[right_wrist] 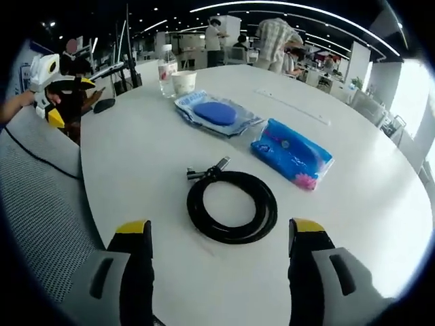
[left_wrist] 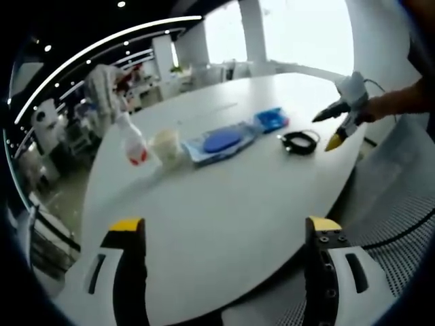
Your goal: Arrange the tabletop items into an orderly group along one side of the table until the central work area is clear of visible clutter.
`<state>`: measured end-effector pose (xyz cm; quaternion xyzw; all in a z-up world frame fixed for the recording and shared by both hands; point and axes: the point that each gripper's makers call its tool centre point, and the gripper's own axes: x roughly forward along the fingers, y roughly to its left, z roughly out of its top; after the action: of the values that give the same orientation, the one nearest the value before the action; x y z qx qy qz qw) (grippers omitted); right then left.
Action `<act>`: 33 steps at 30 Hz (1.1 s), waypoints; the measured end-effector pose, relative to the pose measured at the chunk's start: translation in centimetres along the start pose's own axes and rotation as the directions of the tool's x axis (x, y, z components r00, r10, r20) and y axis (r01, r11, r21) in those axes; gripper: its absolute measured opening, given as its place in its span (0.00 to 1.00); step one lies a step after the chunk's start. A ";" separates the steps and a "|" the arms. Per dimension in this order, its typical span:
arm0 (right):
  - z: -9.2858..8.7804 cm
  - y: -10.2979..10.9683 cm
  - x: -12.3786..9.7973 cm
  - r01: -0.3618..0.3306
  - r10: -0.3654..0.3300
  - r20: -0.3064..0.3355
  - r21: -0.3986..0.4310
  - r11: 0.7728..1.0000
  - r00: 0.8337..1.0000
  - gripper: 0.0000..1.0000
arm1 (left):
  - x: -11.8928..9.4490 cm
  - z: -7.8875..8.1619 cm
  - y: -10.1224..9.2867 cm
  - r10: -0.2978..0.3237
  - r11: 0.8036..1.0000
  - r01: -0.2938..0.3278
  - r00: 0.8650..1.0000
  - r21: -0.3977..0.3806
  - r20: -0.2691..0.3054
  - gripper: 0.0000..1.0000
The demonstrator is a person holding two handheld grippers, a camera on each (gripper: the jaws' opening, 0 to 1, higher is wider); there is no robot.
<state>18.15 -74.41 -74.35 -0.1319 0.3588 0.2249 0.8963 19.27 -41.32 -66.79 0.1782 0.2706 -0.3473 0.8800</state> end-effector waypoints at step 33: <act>1.2 1.6 2.9 -0.105 0.118 0.139 -0.098 0.990 0.983 0.38 | -0.1 -0.5 0.0 -0.009 1.000 0.009 1.000 0.019 -0.027 0.90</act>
<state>19.92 -71.68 -75.67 -0.1353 0.2893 0.2995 0.8990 19.00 -41.01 -67.12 0.1902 0.2799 -0.3513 0.8730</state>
